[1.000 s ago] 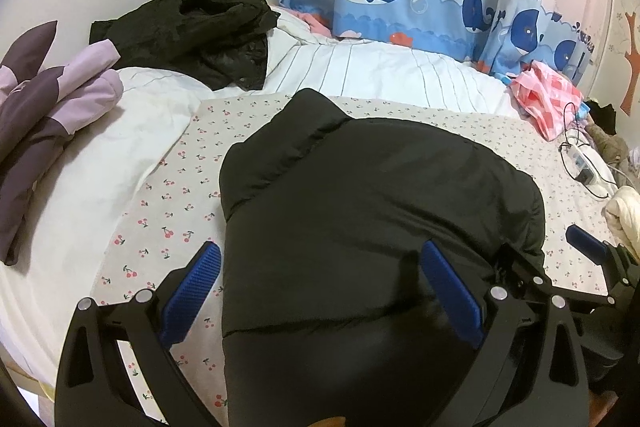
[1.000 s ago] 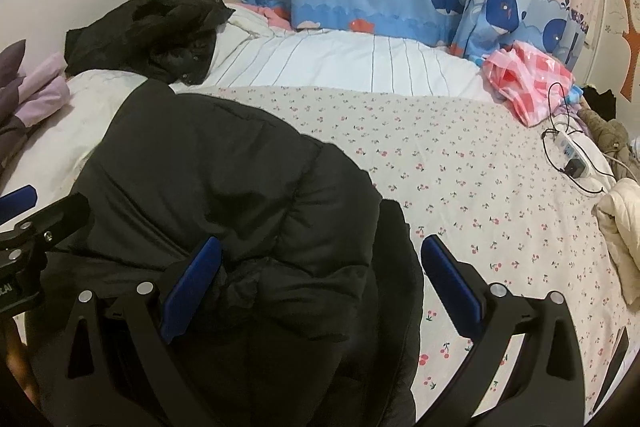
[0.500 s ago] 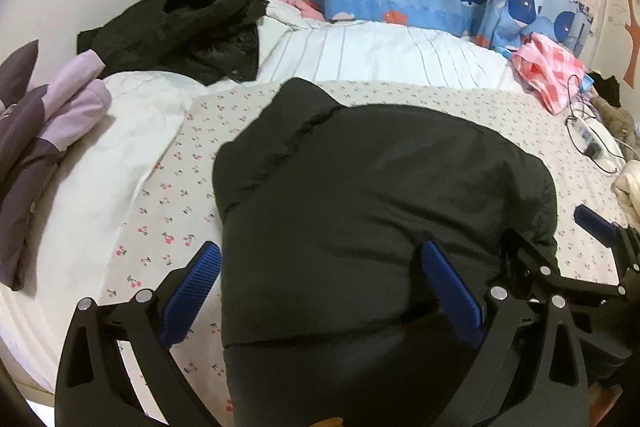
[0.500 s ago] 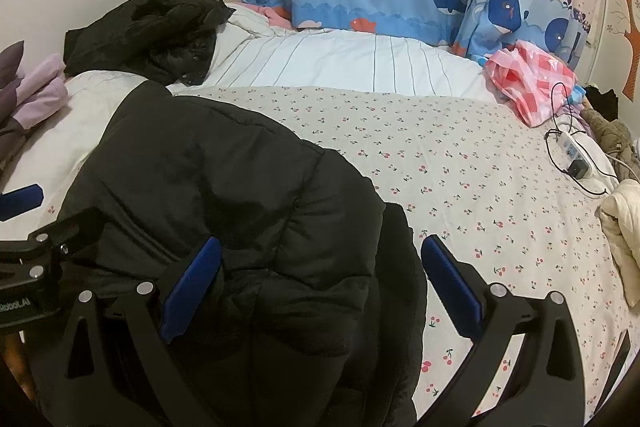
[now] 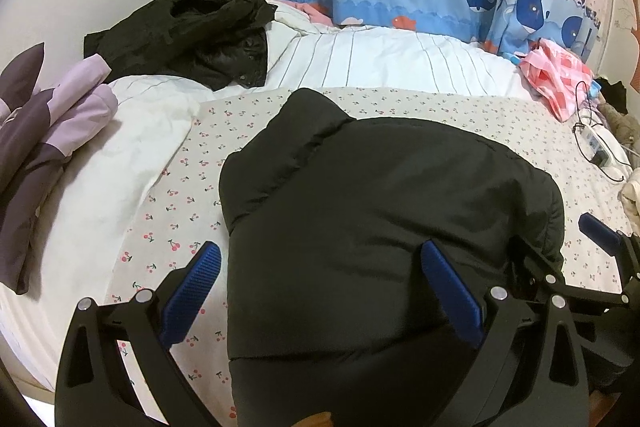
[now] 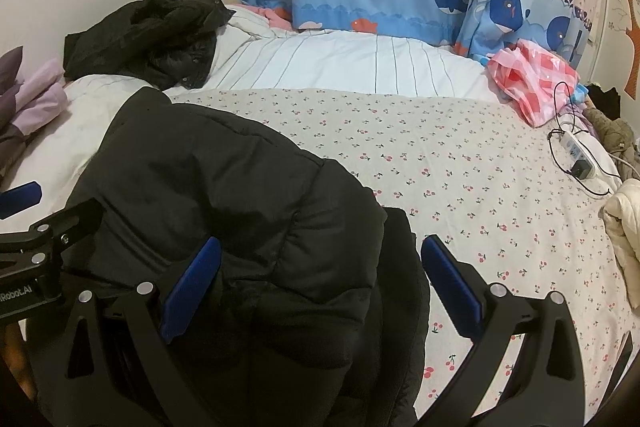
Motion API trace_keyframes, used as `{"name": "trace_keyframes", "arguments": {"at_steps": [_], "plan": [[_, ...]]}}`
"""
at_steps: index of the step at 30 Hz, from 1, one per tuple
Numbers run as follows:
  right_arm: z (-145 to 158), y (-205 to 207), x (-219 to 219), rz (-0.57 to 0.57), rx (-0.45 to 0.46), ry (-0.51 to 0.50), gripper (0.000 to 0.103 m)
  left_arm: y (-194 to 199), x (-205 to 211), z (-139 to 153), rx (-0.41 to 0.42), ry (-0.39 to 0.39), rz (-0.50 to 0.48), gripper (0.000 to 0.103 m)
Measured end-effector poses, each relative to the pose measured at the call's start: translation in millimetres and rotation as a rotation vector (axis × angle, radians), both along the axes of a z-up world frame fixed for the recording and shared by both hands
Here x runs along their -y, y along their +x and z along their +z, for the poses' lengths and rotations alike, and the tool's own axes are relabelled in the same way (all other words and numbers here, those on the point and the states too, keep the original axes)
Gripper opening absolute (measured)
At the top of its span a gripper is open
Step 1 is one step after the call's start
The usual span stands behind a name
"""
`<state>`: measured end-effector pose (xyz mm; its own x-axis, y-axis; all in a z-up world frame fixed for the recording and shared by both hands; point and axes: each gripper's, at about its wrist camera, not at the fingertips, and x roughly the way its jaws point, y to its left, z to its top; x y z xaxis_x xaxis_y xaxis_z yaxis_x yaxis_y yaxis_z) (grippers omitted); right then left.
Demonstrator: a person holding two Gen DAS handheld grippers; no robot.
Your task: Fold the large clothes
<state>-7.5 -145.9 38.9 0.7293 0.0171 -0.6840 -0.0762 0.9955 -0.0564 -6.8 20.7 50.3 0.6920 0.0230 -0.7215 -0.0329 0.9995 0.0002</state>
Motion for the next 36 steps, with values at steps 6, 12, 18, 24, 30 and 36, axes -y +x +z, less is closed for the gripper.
{"name": "trace_keyframes", "arguments": {"at_steps": [6,12,18,24,30,36], "plan": [[1,0,-1,-0.002,-0.001,0.001,0.097,0,0,1,0.004,0.008,0.005,0.096],[1,-1,-3,0.0,-0.004,-0.003,0.097,-1,-1,1,-0.001,0.005,0.004,0.096],[0,-7,-2,-0.001,-0.001,-0.007,0.097,-4,-1,2,-0.001,0.006,0.001,0.096],[0,-14,0,-0.001,-0.012,0.009,0.097,-7,1,2,0.001,0.01,0.001,0.096],[3,-19,4,-0.002,-0.008,0.008,0.097,-9,3,2,0.003,0.01,-0.003,0.096],[6,-23,4,0.0,-0.006,0.002,0.097,-14,6,2,0.001,0.002,-0.002,0.096]]}}
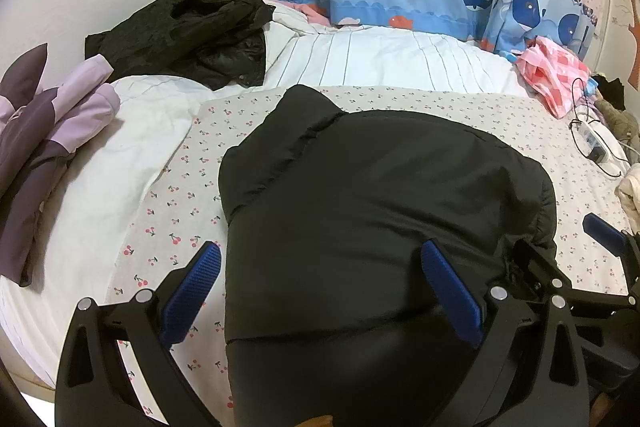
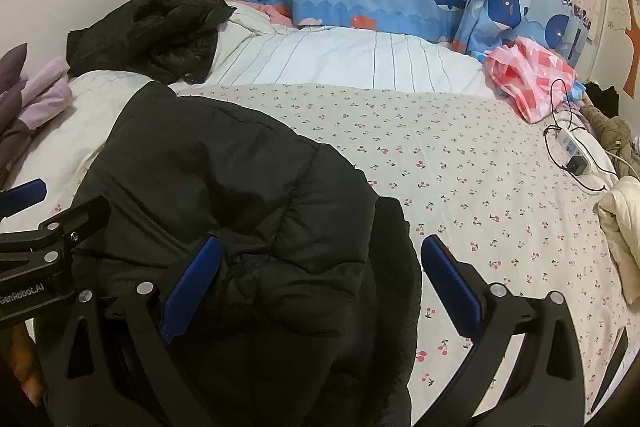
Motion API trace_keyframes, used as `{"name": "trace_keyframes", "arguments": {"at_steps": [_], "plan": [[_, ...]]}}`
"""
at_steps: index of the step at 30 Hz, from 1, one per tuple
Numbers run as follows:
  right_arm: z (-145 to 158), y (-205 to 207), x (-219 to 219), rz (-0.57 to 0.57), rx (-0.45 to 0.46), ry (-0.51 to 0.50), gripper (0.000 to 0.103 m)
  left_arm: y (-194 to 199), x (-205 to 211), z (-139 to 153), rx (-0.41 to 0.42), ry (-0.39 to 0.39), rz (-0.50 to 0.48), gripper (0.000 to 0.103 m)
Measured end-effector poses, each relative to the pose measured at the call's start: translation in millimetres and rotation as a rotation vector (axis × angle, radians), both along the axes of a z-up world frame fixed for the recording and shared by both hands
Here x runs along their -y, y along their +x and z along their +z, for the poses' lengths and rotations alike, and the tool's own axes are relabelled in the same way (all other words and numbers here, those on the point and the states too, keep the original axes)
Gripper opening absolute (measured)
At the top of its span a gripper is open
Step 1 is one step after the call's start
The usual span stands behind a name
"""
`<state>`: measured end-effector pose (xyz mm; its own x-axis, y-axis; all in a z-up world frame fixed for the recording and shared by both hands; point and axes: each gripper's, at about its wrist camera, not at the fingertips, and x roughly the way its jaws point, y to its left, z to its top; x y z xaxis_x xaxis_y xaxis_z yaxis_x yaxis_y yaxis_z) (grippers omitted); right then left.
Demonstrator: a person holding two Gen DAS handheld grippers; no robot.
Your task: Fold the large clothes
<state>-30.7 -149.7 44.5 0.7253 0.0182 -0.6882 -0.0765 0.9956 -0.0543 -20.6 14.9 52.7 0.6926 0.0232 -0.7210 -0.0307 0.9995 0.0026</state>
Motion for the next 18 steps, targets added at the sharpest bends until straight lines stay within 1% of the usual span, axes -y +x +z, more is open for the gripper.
{"name": "trace_keyframes", "arguments": {"at_steps": [14,18], "plan": [[5,-6,5,0.001,0.005,-0.005,0.097,-5,1,1,0.001,0.007,-0.01,0.096],[6,-14,6,0.001,0.008,-0.008,0.097,-7,1,2,0.004,0.015,-0.01,0.096]]}}
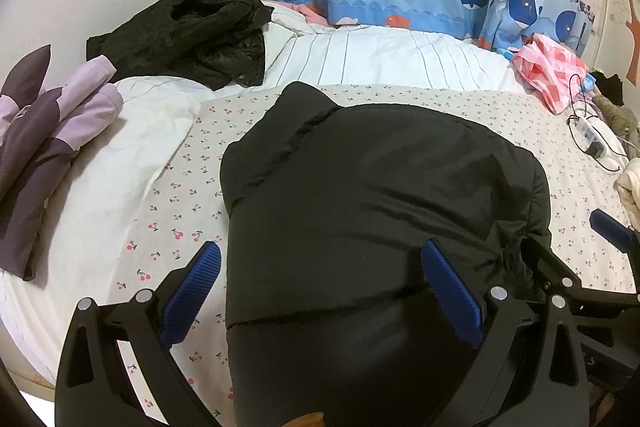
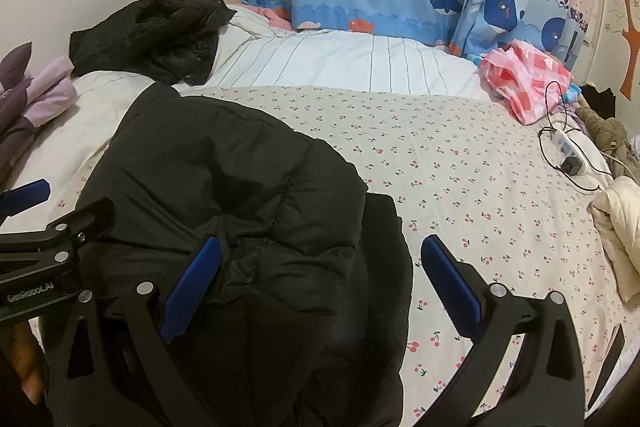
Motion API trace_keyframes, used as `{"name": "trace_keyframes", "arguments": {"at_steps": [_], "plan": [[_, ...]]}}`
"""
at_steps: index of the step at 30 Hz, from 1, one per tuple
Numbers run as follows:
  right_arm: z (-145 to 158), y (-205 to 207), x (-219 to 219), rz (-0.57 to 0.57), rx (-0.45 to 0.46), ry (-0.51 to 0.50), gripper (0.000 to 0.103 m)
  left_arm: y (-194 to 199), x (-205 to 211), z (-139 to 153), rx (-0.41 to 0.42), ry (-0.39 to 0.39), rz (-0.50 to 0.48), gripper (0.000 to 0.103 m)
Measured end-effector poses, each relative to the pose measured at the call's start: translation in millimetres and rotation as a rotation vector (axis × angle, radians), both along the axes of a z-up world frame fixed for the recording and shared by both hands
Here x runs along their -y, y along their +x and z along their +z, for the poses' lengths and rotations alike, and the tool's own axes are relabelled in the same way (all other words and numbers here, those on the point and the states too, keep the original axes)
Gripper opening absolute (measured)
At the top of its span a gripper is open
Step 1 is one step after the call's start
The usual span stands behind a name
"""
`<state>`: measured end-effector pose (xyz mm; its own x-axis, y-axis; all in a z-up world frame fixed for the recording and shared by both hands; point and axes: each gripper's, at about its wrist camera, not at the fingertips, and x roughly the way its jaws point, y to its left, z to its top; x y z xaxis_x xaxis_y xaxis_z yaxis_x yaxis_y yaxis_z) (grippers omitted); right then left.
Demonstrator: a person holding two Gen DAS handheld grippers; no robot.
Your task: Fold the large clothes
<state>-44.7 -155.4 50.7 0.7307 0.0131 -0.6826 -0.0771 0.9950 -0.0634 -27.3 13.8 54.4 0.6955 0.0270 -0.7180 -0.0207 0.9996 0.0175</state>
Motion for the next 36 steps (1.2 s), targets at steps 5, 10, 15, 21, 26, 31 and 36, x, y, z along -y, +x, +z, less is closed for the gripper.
{"name": "trace_keyframes", "arguments": {"at_steps": [5,10,15,21,26,31,36], "plan": [[0.0,-4.0,4.3,-0.004,-0.001,-0.005,0.097,-4.0,1.2,-0.1,0.011,0.02,-0.002,0.096],[0.8,-1.9,9.5,-0.01,-0.009,0.016,0.097,-1.9,0.9,-1.4,0.006,0.018,0.0,0.096],[1.7,-0.6,9.2,-0.003,-0.006,0.012,0.097,-1.1,0.3,-1.8,0.006,0.018,-0.005,0.096],[-1.3,2.2,6.4,0.0,-0.014,0.011,0.097,-1.9,1.0,-1.8,0.005,0.017,-0.004,0.096],[-1.6,2.9,5.7,-0.003,-0.015,0.012,0.097,-2.1,1.2,-2.1,0.005,0.02,-0.004,0.096],[-2.4,4.4,7.0,-0.009,-0.011,0.02,0.097,-2.8,2.8,-2.7,0.004,0.02,-0.003,0.096],[-3.1,5.5,7.5,-0.007,-0.011,0.019,0.097,-2.5,3.1,-4.4,0.002,0.019,-0.003,0.096]]}}
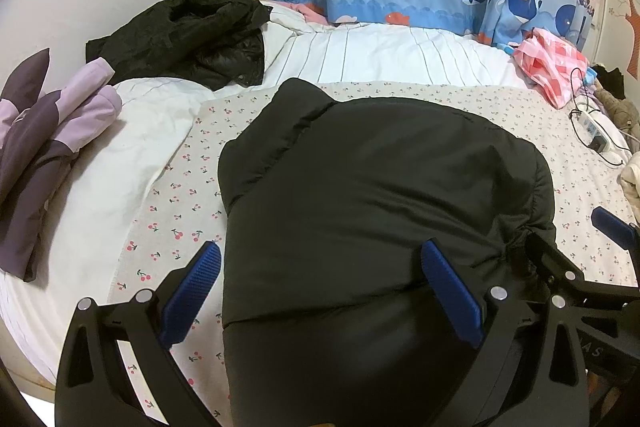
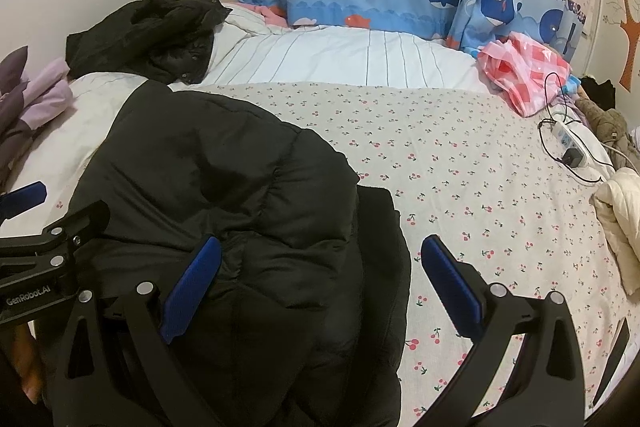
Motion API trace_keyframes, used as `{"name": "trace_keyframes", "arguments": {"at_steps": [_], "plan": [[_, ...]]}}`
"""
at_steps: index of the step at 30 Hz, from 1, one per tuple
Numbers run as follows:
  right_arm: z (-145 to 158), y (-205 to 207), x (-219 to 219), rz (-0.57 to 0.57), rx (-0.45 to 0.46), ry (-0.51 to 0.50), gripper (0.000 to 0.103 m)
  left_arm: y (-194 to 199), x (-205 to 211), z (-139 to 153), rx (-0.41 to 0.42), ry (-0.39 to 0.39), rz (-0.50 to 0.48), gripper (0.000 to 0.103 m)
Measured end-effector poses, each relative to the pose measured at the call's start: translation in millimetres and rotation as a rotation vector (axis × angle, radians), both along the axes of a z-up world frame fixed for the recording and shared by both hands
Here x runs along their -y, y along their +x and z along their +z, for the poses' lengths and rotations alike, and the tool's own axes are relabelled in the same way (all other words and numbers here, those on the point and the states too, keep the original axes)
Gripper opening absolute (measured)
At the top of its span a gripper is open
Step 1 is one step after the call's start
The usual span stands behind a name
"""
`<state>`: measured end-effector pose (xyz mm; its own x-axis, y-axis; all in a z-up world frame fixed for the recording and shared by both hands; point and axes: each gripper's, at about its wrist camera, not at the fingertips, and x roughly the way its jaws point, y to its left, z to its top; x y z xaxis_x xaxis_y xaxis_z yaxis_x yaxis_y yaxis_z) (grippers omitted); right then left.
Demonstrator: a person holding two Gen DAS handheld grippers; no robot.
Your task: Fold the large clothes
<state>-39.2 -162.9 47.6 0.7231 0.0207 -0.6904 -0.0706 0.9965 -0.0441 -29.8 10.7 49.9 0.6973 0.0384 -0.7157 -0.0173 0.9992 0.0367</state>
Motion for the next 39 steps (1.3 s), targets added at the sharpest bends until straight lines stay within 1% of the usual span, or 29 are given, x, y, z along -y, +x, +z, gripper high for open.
{"name": "trace_keyframes", "arguments": {"at_steps": [13,39], "plan": [[-6,7,1,0.005,-0.003,-0.002,0.097,4,-1,-3,-0.003,-0.008,0.004,0.096],[-8,9,-1,0.005,-0.002,-0.004,0.097,9,0,-1,0.002,-0.007,-0.007,0.096]]}}
